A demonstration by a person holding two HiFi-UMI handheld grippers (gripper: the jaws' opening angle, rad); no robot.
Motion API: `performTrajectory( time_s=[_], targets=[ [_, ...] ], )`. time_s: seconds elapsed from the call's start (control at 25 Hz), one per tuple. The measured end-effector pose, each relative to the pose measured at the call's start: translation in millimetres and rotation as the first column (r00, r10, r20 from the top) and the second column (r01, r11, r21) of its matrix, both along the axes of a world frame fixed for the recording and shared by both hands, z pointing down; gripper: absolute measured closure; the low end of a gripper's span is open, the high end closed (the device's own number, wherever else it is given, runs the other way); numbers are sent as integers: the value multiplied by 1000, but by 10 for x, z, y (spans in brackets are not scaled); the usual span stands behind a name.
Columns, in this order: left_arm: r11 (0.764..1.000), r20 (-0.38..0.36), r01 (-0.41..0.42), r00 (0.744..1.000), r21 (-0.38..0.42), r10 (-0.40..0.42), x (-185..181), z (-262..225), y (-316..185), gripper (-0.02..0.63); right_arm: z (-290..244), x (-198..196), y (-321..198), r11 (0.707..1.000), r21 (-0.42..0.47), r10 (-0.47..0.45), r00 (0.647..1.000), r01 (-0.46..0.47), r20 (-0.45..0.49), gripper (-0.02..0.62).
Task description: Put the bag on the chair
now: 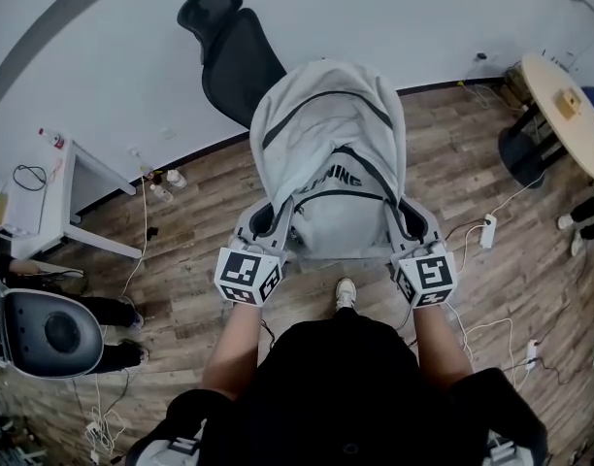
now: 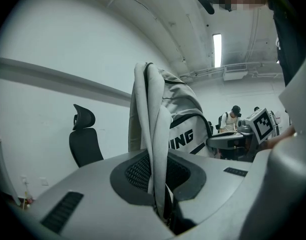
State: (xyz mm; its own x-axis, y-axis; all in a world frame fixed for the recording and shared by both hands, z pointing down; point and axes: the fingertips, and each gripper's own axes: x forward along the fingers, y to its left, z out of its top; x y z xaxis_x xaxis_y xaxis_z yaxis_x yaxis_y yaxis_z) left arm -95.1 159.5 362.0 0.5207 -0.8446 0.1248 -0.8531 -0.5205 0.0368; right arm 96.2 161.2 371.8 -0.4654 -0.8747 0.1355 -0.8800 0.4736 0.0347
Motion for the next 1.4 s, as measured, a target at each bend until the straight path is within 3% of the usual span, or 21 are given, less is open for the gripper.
performTrajectory(
  time_s=[0.44,0.76,1.0,1.4],
  targets=[
    [999,23,29,999,-23,-28,294,65,-658,561,87,287,-711,999,-23,-42,999,43,17,511],
    [998,70,58,996,3,-58,429,11,-948,561,64,395,-1059,996,3,-93,995,93,24,511],
    [998,81,60,995,30,-62,381,-111,-1147,561,-53,360,-1276,994,10,-110,992,109,67,511],
    [998,49,47,998,35,-49,148,-101,-1757,561,-108,123,-1862,993,18,-115,992,114,50,511]
  ],
)
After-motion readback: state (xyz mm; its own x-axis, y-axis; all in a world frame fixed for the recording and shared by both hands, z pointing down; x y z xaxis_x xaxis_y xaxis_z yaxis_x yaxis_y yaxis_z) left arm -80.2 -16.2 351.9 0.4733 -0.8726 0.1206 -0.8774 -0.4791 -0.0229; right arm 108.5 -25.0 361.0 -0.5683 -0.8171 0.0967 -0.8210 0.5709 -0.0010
